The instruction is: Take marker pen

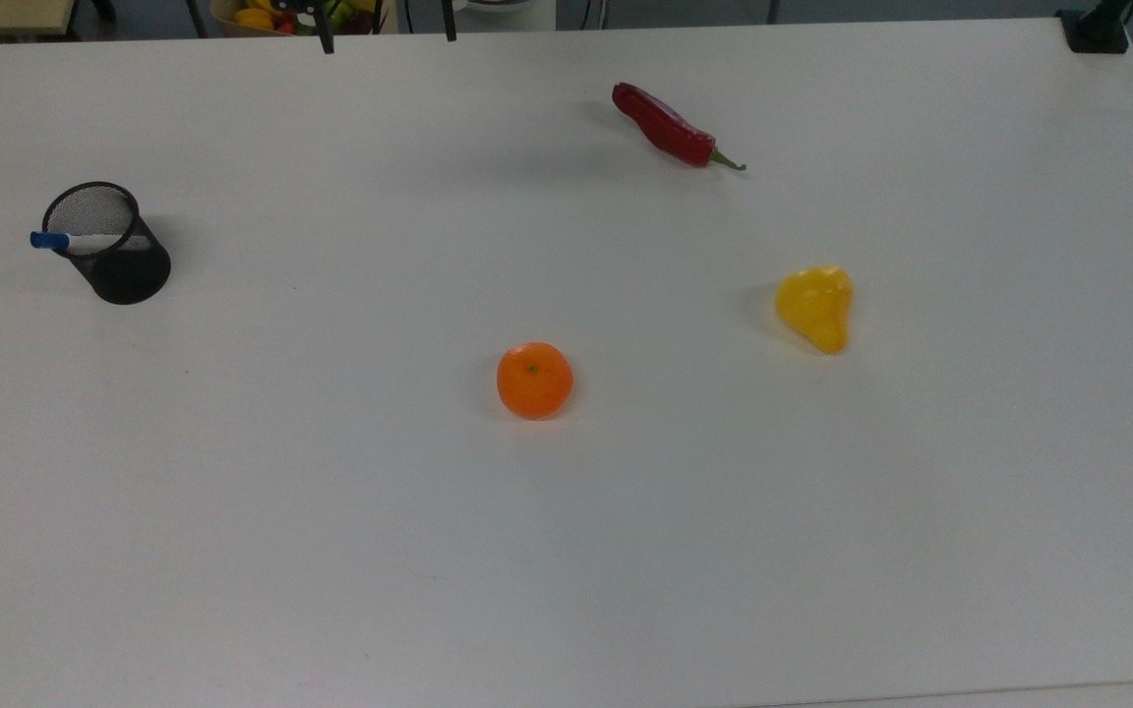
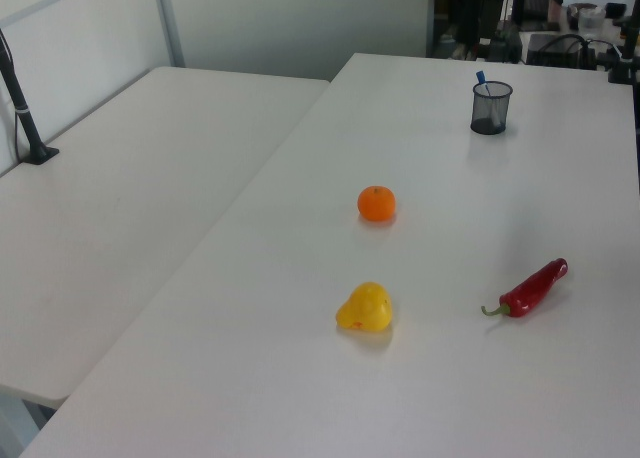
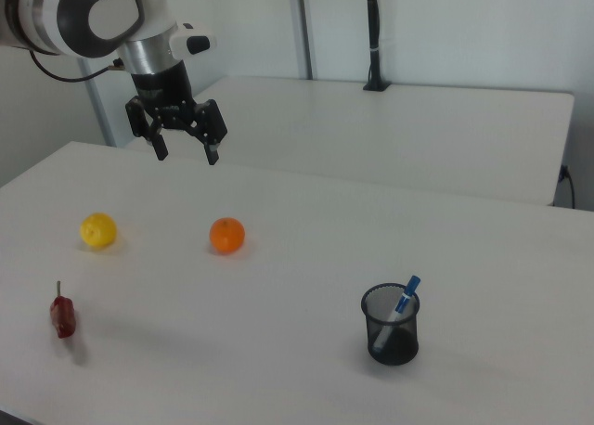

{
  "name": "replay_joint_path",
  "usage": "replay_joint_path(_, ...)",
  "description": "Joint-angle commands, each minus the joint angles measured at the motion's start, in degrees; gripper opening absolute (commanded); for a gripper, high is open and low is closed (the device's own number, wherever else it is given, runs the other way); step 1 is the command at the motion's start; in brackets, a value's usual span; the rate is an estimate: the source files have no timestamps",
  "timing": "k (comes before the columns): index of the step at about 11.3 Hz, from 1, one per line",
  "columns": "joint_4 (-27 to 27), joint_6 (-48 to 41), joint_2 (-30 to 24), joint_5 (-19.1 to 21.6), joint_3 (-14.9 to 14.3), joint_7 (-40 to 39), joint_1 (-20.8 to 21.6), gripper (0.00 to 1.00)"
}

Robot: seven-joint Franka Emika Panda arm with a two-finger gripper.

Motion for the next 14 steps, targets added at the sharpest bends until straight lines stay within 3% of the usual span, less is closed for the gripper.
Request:
replay_joint_path(1,-1.1,1.0,-0.9,0.3,-1.1,-0.5,0.9,1.00)
replay_joint_path(5,-1.0,1.0,-0.9,0.2,-1.1,0.8,0.6,1.00)
replay_joint_path(11,-0.4,1.7,1.1,-0.7,-1.0,0.1,-4.6,1.00)
replay_joint_path(14,-0.5,8.3,2.4,-1.3,-1.4,0.9,-8.2,1.00)
